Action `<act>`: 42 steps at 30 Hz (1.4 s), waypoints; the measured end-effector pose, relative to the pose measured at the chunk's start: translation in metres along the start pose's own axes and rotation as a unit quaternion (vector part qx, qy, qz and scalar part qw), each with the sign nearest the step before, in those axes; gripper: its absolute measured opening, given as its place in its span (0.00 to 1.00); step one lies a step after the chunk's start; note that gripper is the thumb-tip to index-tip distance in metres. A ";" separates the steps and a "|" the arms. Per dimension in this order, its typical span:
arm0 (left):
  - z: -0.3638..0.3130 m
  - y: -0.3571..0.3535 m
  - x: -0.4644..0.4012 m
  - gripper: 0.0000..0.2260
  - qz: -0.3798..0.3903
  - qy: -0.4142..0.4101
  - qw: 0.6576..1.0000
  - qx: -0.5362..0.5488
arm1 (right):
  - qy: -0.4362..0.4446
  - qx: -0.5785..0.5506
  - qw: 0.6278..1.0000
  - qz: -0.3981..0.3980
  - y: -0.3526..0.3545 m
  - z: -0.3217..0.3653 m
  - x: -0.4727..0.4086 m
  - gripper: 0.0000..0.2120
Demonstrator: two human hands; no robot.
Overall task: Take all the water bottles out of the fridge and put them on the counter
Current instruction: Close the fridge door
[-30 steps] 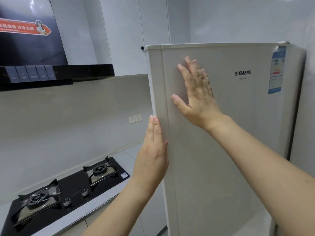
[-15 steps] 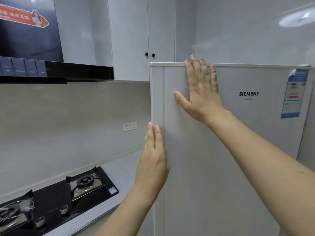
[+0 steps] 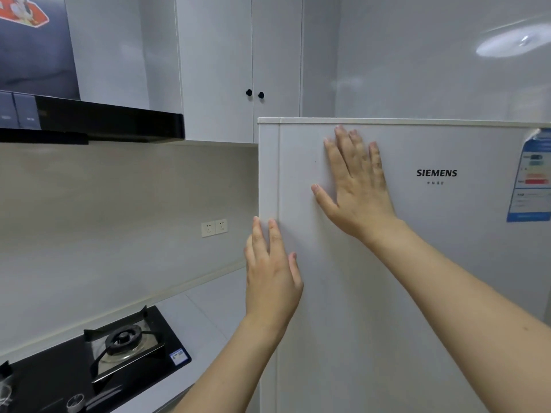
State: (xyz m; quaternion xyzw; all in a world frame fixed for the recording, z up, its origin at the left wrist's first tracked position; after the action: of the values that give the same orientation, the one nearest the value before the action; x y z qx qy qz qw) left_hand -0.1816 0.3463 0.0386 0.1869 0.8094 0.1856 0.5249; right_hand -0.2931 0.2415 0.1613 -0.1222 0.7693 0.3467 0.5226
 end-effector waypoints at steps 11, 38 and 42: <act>0.017 -0.040 -0.042 0.29 -0.020 0.039 0.996 0.080 | 0.027 0.060 0.998 -0.013 -0.058 -0.026 0.033 0.35; 0.065 -0.163 -0.148 0.30 0.006 0.043 0.982 0.185 | 0.057 0.163 0.984 0.031 -0.177 -0.066 0.019 0.34; 0.071 -0.184 -0.166 0.30 0.021 0.041 0.976 0.214 | 0.041 0.186 0.981 0.040 -0.194 -0.071 0.012 0.34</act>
State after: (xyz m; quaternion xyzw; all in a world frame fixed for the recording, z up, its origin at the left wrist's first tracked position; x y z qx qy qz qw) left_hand -0.0733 0.1130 0.0498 0.3041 0.8470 0.0269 0.4351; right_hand -0.2429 0.0552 0.0869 -0.0063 0.8455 0.2131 0.4896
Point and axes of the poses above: each hand's wrist, its own x-axis away from the middle knuckle, its own y-axis out of the back of the hand, z = x × y, the point moved 1 cm from there along -x, towards the middle knuckle, and after that the axes turned 3 degrees about z, right-handed, at the moved point
